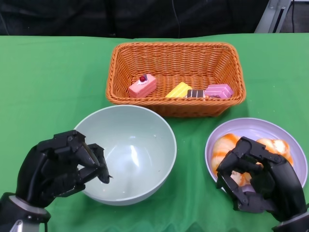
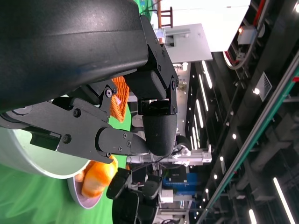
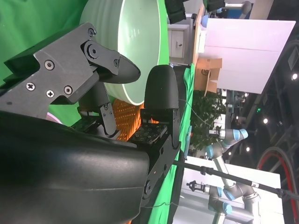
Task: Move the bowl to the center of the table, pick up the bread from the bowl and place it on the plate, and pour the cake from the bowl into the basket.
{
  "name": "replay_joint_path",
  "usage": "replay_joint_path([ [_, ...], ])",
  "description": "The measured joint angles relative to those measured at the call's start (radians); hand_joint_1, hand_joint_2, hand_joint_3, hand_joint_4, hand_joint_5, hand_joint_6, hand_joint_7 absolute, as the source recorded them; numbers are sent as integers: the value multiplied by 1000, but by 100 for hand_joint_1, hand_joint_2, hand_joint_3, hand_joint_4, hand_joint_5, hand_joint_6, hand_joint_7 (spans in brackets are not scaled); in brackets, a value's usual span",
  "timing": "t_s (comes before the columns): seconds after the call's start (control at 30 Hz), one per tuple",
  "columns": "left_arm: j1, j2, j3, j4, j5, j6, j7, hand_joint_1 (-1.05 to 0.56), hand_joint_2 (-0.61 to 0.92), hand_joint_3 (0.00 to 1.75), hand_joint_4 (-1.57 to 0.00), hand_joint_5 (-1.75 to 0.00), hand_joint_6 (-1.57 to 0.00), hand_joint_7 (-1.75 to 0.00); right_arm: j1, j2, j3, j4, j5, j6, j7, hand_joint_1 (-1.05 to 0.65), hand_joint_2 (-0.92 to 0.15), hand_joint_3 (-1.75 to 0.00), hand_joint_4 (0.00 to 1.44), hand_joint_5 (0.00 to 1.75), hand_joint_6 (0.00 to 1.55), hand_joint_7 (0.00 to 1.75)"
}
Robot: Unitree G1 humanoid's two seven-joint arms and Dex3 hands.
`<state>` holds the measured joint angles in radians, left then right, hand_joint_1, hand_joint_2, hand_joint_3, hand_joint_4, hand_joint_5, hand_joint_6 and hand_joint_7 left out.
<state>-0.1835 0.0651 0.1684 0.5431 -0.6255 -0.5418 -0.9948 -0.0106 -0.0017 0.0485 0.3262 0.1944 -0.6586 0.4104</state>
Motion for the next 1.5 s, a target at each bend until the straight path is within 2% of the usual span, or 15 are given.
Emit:
replay_joint_path([
  [0.2,-11,1,2,0,12,47,0,-11,92,29,-80,-143,-91,-114,-34,0,0,-10,5,33,2,-12,-58,-90,71,158,63,134],
  [0.37,-15,1,0,-35,36,92,15,-13,92,28,-83,-145,-93,-114,-36,0,11,-48,7,53,16,-17,-52,-87,77,157,69,130],
  [0.5,-13,0,-7,-88,45,131,30,-12,92,29,-83,-145,-94,-114,-17,2,31,-106,3,84,18,-15,-48,-97,76,159,68,134],
  [0.73,8,-8,-14,-142,72,147,52,-13,92,32,-82,-148,-91,-121,16,2,48,-159,3,119,18,-14,-47,-99,76,161,68,135],
  [1.2,16,-11,-15,-165,81,164,59,-16,92,31,-82,-150,-90,-123,21,2,47,-161,9,131,20,-13,-45,-104,75,162,66,138],
  [1.5,16,-14,-15,-161,84,175,59,-16,92,32,-82,-151,-91,-123,17,2,46,-158,9,131,22,-15,-48,-98,75,162,66,137],
])
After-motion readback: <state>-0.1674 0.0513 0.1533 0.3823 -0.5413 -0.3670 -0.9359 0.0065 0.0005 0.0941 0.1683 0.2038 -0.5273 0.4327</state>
